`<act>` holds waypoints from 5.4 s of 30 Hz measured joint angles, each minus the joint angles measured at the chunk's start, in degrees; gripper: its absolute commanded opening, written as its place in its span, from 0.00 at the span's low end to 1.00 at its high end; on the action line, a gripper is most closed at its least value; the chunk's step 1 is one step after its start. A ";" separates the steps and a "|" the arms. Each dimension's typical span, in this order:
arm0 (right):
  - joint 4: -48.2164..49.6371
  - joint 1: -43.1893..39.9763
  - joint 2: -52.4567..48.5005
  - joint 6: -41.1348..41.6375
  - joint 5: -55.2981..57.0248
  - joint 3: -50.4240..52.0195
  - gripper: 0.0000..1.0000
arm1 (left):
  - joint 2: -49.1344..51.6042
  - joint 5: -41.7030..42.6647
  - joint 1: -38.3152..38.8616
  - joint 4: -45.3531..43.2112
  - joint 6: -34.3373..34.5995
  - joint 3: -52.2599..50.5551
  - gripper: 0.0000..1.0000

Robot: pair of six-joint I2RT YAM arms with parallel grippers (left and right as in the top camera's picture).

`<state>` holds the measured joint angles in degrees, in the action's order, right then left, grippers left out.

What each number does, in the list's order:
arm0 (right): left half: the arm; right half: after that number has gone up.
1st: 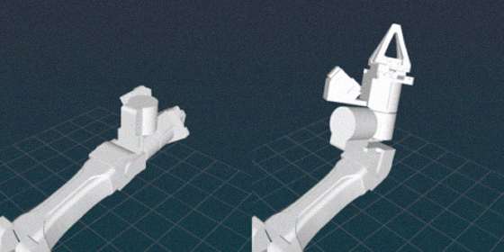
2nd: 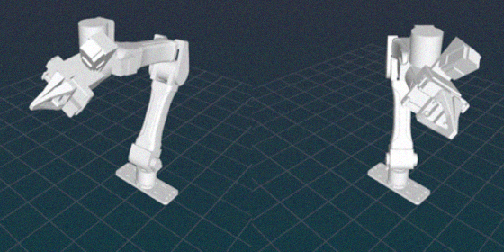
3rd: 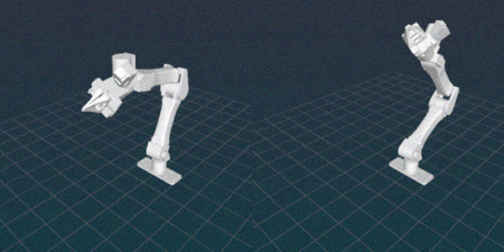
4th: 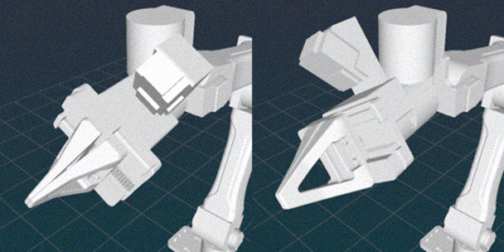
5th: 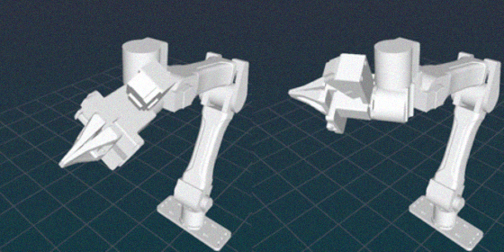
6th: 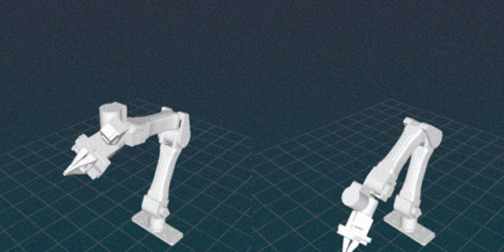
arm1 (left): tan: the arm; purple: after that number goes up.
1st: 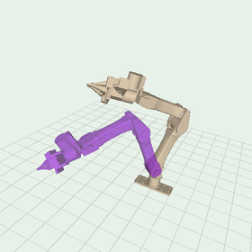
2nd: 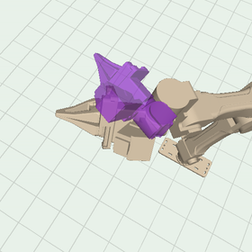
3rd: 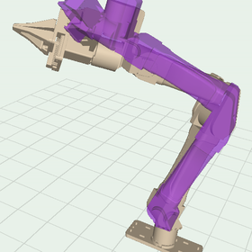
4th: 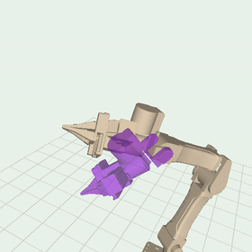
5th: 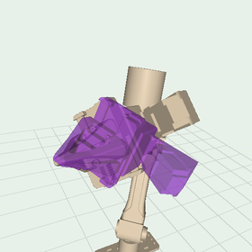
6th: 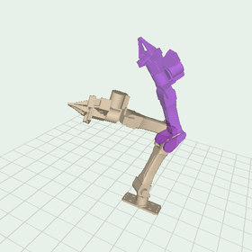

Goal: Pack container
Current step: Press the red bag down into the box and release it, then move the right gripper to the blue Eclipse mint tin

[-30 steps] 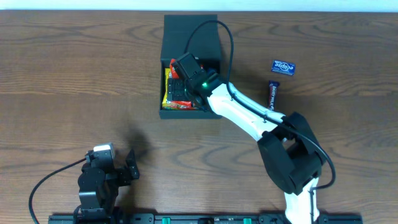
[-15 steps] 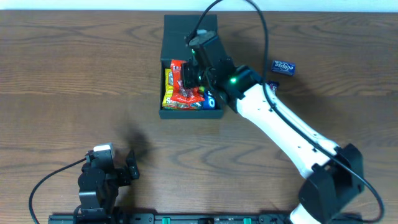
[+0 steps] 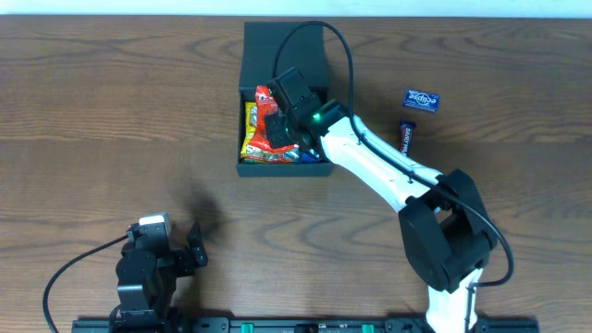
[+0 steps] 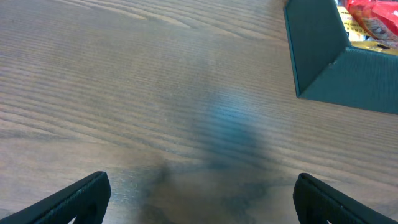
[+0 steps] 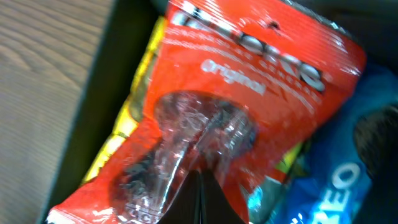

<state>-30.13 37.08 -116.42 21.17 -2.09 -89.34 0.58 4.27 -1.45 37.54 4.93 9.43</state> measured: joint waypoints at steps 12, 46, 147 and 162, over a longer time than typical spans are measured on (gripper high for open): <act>1.51 -0.79 -0.09 -5.57 -4.61 0.00 0.08 | 0.00 -0.02 0.00 0.00 0.00 0.00 0.95; 9.33 -10.40 -6.43 0.52 -14.73 0.00 0.01 | 0.00 0.00 0.00 0.00 0.00 0.00 0.95; -13.94 -38.86 -12.20 -5.33 7.85 -13.40 0.99 | 0.00 0.00 0.00 -0.02 0.00 0.00 0.95; -9.35 -39.91 -14.99 -8.15 1.16 -13.42 0.99 | 0.00 -0.02 0.00 0.00 0.00 0.00 0.95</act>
<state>-39.48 -2.83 -131.41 13.02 -0.93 -102.76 0.58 4.25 -1.45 37.54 4.93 9.43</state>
